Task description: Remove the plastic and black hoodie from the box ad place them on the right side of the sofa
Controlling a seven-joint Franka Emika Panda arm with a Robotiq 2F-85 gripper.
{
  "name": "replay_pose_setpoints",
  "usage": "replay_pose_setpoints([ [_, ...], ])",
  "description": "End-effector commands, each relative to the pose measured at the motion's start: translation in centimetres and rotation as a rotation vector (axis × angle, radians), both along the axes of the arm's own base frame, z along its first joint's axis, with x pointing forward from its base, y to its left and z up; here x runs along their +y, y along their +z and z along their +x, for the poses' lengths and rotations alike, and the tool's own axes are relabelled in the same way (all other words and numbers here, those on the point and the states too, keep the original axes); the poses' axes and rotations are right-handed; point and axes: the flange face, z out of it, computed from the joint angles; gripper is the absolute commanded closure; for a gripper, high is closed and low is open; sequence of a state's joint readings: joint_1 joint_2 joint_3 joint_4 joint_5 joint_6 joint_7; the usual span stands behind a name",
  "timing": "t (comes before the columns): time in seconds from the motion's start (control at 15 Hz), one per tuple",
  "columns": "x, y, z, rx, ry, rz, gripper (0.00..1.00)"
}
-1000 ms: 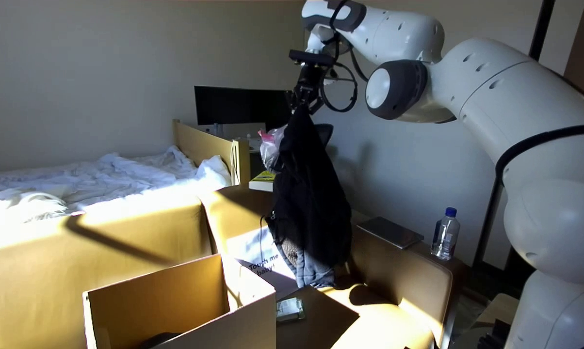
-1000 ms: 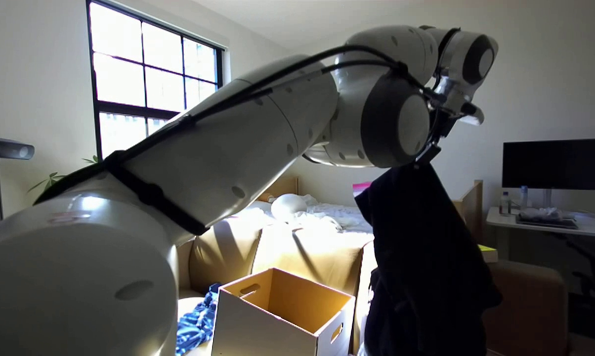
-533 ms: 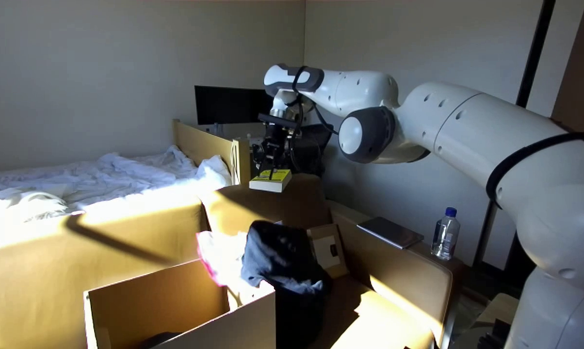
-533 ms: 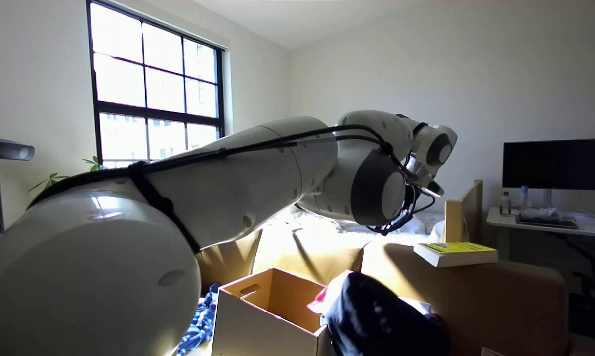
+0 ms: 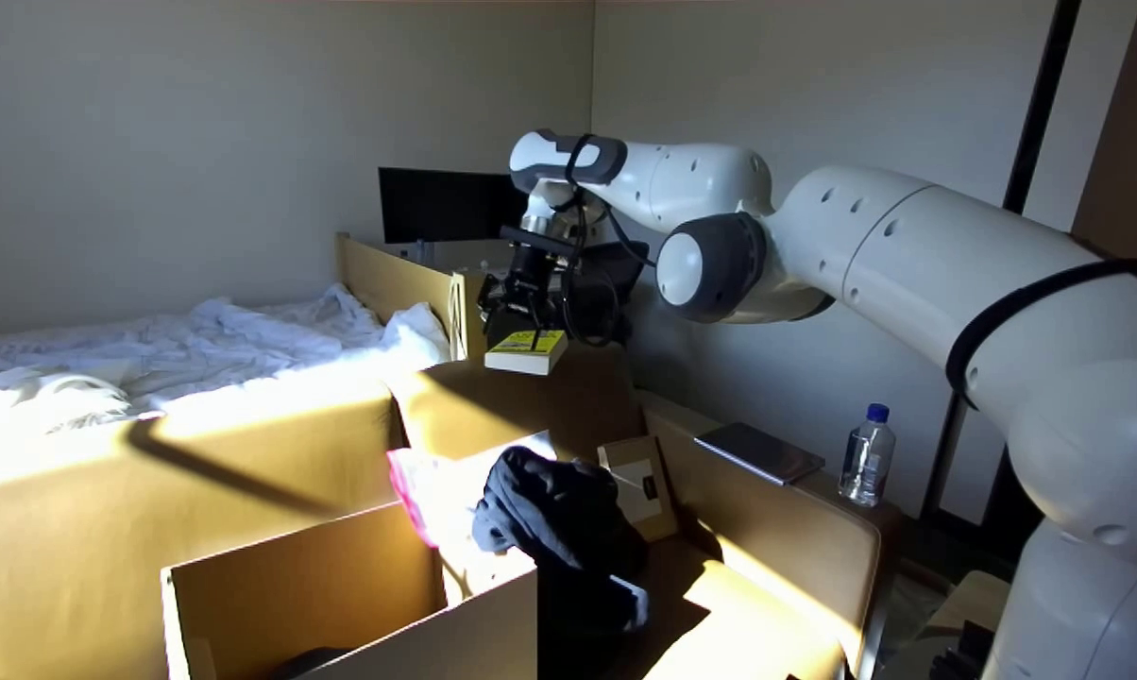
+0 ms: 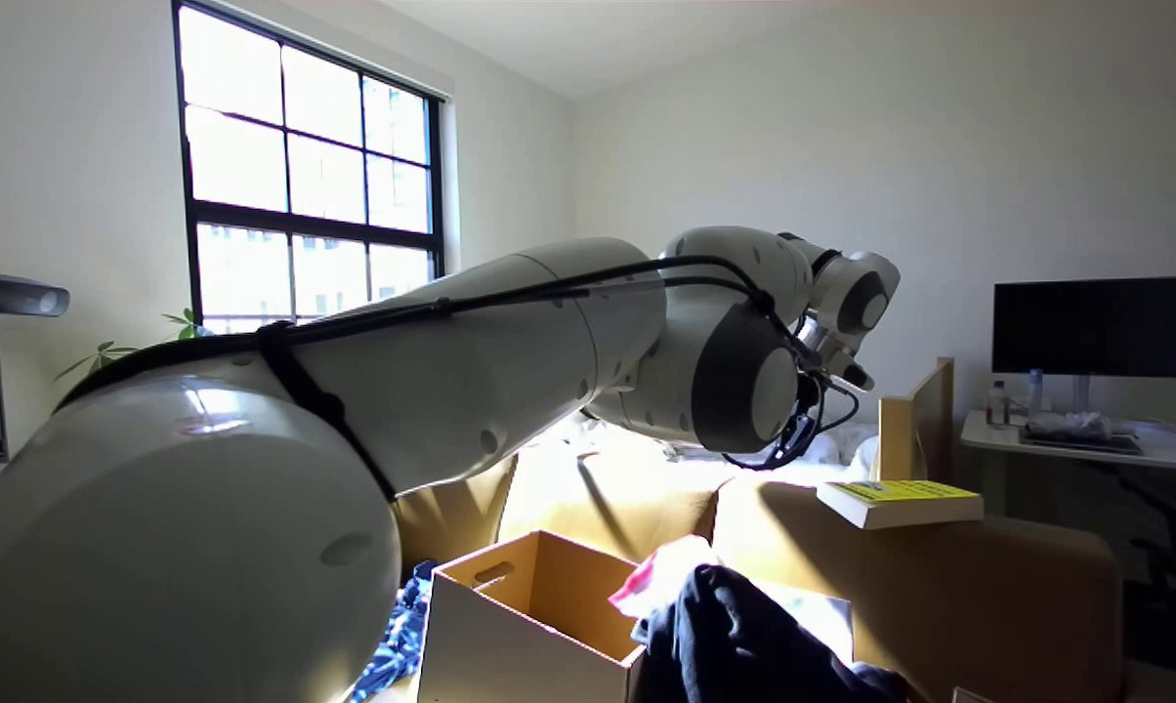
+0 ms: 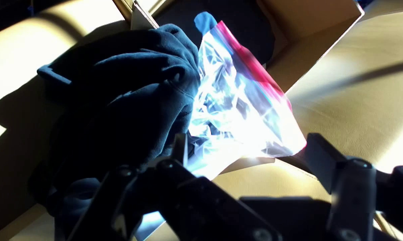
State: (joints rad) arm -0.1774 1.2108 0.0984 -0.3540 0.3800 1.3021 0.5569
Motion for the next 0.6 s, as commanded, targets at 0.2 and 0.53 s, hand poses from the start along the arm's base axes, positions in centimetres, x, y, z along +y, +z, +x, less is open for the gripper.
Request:
replay_pose_setpoints([
  [0.2, 9.6, 1.4, -1.5, 0.075, 0.214, -0.219, 0.00],
  [0.53, 21.4, -0.5, -3.2, 0.092, 0.415, -0.325, 0.00],
])
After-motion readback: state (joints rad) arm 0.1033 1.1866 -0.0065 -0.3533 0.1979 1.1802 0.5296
